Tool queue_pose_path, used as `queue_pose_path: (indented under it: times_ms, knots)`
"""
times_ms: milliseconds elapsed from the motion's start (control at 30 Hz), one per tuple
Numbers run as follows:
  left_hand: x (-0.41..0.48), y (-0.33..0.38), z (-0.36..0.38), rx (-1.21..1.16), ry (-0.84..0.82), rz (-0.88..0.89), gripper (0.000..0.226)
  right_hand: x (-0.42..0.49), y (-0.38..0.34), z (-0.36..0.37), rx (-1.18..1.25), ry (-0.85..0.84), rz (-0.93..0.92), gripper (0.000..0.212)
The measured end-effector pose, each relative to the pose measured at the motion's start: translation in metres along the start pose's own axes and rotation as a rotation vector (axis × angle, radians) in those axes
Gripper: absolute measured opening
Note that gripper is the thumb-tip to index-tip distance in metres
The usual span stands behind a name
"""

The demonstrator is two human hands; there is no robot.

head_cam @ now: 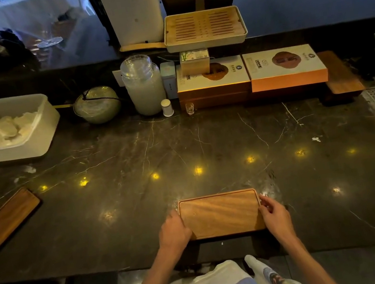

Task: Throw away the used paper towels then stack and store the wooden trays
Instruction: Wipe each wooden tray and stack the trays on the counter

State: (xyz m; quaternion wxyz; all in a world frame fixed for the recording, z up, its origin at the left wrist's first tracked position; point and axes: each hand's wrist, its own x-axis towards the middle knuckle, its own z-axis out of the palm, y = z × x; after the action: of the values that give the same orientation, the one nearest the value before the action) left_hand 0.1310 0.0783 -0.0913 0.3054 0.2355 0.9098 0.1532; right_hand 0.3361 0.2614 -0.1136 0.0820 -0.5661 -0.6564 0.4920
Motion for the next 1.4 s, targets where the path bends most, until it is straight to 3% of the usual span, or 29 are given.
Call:
queue_pose_path:
  times_ms: [133, 233, 400, 1233, 1400]
  knots:
    - [-0.007, 0.003, 0.011, -0.143, 0.085, -0.029, 0.016, -0.004, -0.002, 0.000, 0.213, -0.071, 0.011, 0.058]
    - [-0.011, 0.002, 0.019, -0.277, 0.144, -0.054, 0.018, -0.005, 0.000, 0.003, 0.229, -0.143, 0.012, 0.061]
    - [-0.013, 0.002, 0.022, -0.396, 0.107, -0.058, 0.021, -0.006, 0.004, 0.007, 0.253, -0.189, 0.038, 0.060]
    - [-0.010, -0.005, 0.017, -0.426, 0.101, -0.040, 0.028, -0.010, -0.005, 0.002, 0.227, -0.206, 0.037, 0.058]
    - [-0.003, -0.016, -0.001, -0.398, 0.050, -0.068, 0.039, 0.004, -0.015, -0.008, 0.079, -0.048, 0.005, 0.044]
